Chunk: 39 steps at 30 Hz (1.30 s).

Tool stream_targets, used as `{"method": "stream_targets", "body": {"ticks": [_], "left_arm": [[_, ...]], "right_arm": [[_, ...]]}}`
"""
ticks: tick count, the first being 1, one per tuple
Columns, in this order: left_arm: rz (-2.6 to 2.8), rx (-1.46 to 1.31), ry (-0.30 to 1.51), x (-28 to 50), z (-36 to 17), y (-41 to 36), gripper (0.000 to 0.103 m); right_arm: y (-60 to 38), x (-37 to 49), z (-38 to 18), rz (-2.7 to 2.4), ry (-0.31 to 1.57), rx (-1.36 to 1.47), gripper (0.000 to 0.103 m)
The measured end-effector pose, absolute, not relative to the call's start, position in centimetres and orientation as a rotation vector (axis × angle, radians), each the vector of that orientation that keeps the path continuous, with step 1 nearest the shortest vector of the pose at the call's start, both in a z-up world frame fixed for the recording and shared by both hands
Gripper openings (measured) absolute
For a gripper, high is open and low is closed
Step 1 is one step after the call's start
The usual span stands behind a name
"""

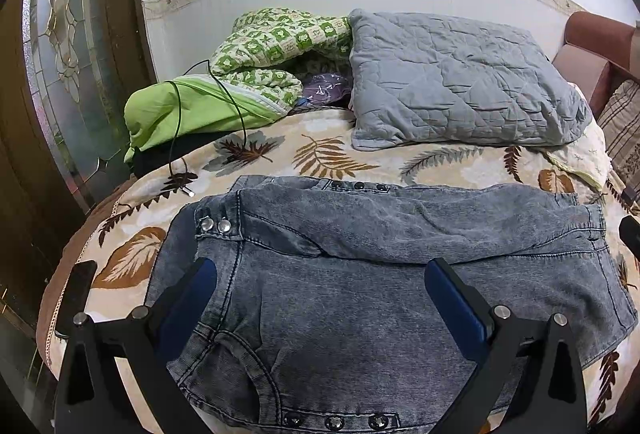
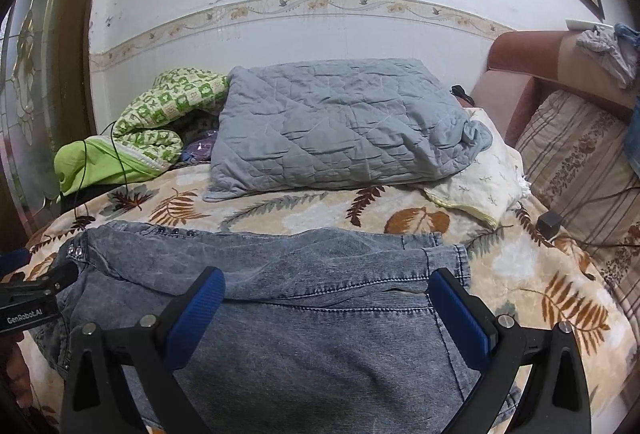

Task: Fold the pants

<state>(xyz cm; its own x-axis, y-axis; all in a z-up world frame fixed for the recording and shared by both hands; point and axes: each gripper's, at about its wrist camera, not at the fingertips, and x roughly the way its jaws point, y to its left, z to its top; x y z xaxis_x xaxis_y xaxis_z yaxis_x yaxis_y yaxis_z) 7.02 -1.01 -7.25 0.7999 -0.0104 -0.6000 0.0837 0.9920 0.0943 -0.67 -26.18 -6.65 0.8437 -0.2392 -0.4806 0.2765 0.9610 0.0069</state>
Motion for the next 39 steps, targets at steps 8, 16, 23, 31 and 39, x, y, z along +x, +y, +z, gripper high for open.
{"method": "stream_targets", "body": {"ticks": [8, 16, 23, 31, 39], "left_arm": [[-0.062, 0.119, 0.632, 6.5, -7.1, -1.1, 0.103], [-0.059, 0.114, 0.615, 5.4, -6.0, -1.3, 0.103], [-0.066, 0.122, 0.579, 2.6, -4.4, -1.8, 0.103], [-0.084, 0.134, 0.554, 0.0, -2.9, -2.5, 0.103], [-0.091, 0.132, 0.522, -0.7, -1.6, -2.6, 0.103]], "right_arm": [[-26.2, -0.9, -6.6, -0.271, 0.491, 0.066, 0.103], [-25.9, -1.9, -5.9, -0.286, 0.452, 0.061, 0.103], [-25.1, -4.9, -4.5, -0.326, 0.38, 0.022, 0.103], [-25.7, -7.8, -4.2, -0.347, 0.365, 0.083, 0.103], [-26.0, -8.6, -4.3, -0.355, 0.371, 0.098, 0.103]]}}
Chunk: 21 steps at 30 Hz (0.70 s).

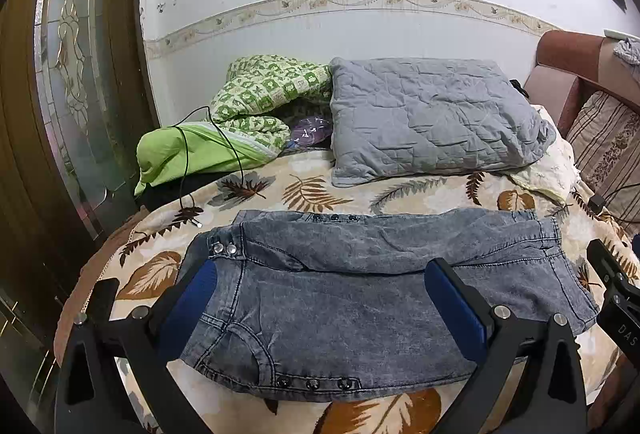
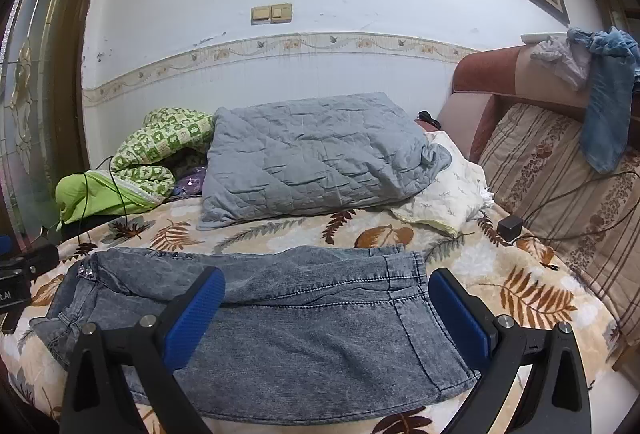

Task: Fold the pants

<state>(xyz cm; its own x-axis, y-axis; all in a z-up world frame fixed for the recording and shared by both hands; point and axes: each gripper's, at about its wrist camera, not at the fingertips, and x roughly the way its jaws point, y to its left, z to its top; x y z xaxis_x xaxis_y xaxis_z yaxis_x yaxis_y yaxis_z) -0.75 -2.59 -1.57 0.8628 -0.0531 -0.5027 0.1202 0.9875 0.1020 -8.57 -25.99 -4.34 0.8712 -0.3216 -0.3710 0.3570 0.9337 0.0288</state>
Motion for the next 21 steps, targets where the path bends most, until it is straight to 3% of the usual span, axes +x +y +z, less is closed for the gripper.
{"method": "stream_targets", "body": {"ticks": [14, 21], "left_arm": [[-0.078, 0.135, 0.586, 2.8, -4.4, -2.5, 0.103], [-0.124, 0.125, 0.734, 6.9, -5.9, -1.2, 0.103]], "right_arm": [[-27.5, -6.4, -5.5, -0.361, 0.422, 0.112, 0.103], [-30.8, -3.9, -5.2, -0.369, 0.476, 0.14, 0.103]]}}
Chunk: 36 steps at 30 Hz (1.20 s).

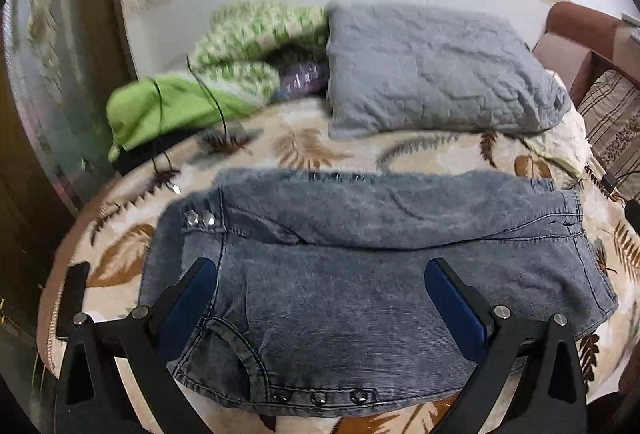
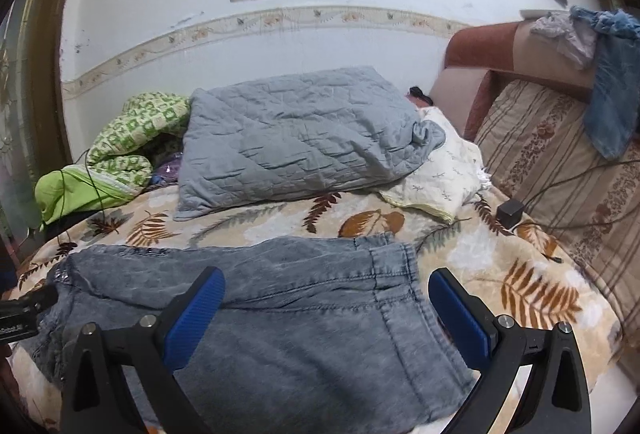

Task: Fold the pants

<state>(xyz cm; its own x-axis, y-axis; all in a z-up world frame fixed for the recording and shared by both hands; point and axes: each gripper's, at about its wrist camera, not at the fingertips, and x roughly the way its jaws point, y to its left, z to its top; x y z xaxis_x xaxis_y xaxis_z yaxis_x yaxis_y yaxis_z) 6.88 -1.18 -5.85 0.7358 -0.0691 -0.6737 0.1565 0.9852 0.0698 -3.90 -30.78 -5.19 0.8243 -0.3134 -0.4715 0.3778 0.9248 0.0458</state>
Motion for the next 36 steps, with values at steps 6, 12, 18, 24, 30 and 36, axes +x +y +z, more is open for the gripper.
{"method": "stream_targets", "body": {"ticks": [6, 12, 18, 24, 30, 36], "left_arm": [[-0.072, 0.123, 0.825, 15.1, -4.5, 2.8, 0.103], [-0.003, 0.096, 0.962, 24.8, -4.7, 7.3, 0.103], [0.041, 0.081, 1.071, 31.9, -7.0, 9.3, 0.103], [0.061, 0.076, 1.164, 35.9, -9.5, 10.3, 0.103], [0.081, 0.054, 1.24, 37.8, -11.3, 12.1, 0.094], [0.094, -0.019, 1.306, 38.8, -13.2, 13.2, 0.08]], "right_arm": [[-39.7, 4.9, -6.0, -0.36, 0.674, 0.26, 0.103], [-48.3, 13.0, -10.2, -0.29, 0.825, 0.538, 0.103], [-51.3, 17.5, -14.0, -0.314, 0.885, 0.578, 0.103], [-53.3, 20.2, -17.0, -0.36, 0.981, 0.563, 0.099], [-52.0, 21.5, -19.3, -0.358, 1.075, 0.509, 0.084], [-50.3, 22.0, -19.7, -0.402, 1.092, 0.399, 0.083]]}}
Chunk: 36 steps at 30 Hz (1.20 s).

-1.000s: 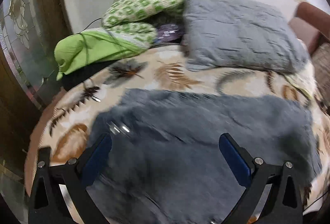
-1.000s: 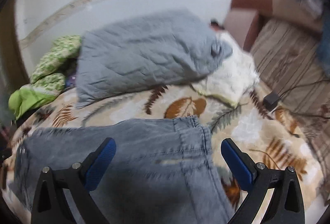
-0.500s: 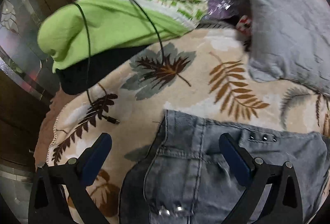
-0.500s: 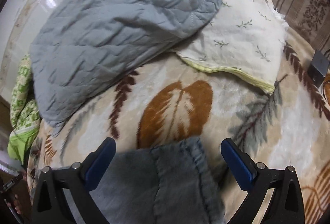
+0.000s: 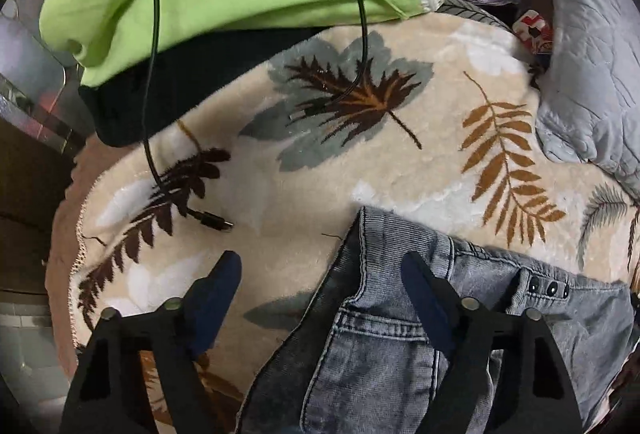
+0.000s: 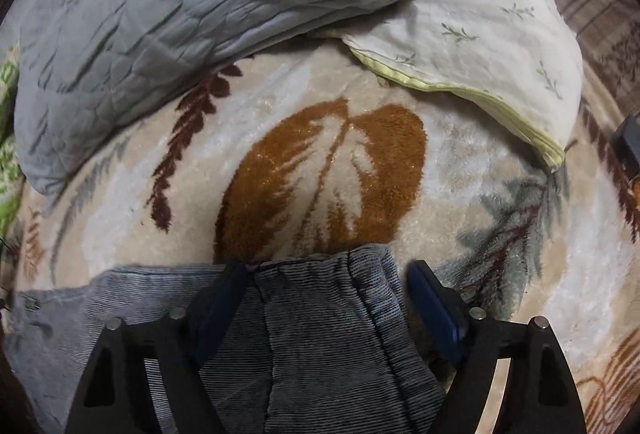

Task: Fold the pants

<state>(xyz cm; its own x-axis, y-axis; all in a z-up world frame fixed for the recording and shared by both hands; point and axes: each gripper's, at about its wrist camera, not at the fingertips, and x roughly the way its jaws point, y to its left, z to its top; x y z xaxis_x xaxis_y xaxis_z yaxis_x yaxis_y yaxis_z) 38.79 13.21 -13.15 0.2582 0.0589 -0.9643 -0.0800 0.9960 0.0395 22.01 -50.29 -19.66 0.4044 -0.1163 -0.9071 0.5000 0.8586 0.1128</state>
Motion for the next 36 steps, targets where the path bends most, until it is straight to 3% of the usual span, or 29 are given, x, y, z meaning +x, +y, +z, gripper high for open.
{"method": "stream_targets", "body": {"ticks": [1, 3, 8, 11, 17, 20, 21, 23, 24, 36], "left_arm": [[0.09, -0.026, 1.309, 39.1, -13.4, 13.2, 0.079], [0.091, -0.052, 1.32, 39.7, -14.0, 13.2, 0.064], [0.023, -0.153, 1.369, 40.4, -15.7, 12.5, 0.049], [-0.014, -0.144, 1.364, 40.7, -16.0, 11.7, 0.048], [-0.005, -0.232, 1.362, 41.8, -17.1, 12.5, 0.024], [-0.013, -0.242, 1.341, 42.0, -17.3, 12.2, 0.007], [-0.014, -0.239, 1.332, 41.8, -17.1, 11.9, 0.006], [-0.012, -0.237, 1.306, 41.5, -16.7, 11.5, 0.004], [-0.018, -0.258, 1.283, 41.1, -16.2, 11.5, 0.004], [-0.141, -0.381, 1.077, 36.5, -7.2, 12.1, 0.003]], "right_arm": [[-50.2, 22.0, -19.7, -0.405, 1.09, 0.396, 0.081], [-50.0, 22.0, -19.6, -0.415, 1.077, 0.386, 0.076], [-49.5, 21.6, -19.1, -0.418, 1.041, 0.371, 0.067], [-49.7, 21.0, -18.8, -0.414, 1.033, 0.384, 0.067], [-49.5, 21.1, -18.4, -0.417, 1.023, 0.395, 0.067], [-49.5, 21.0, -18.9, -0.414, 1.016, 0.398, 0.066], [-49.8, 21.2, -18.9, -0.414, 1.013, 0.399, 0.064], [-50.4, 20.8, -18.7, -0.418, 0.989, 0.416, 0.038], [-50.7, 20.5, -18.4, -0.413, 0.97, 0.437, 0.033], [-52.0, 16.9, -14.6, -0.303, 0.807, 0.607, 0.03]]}}
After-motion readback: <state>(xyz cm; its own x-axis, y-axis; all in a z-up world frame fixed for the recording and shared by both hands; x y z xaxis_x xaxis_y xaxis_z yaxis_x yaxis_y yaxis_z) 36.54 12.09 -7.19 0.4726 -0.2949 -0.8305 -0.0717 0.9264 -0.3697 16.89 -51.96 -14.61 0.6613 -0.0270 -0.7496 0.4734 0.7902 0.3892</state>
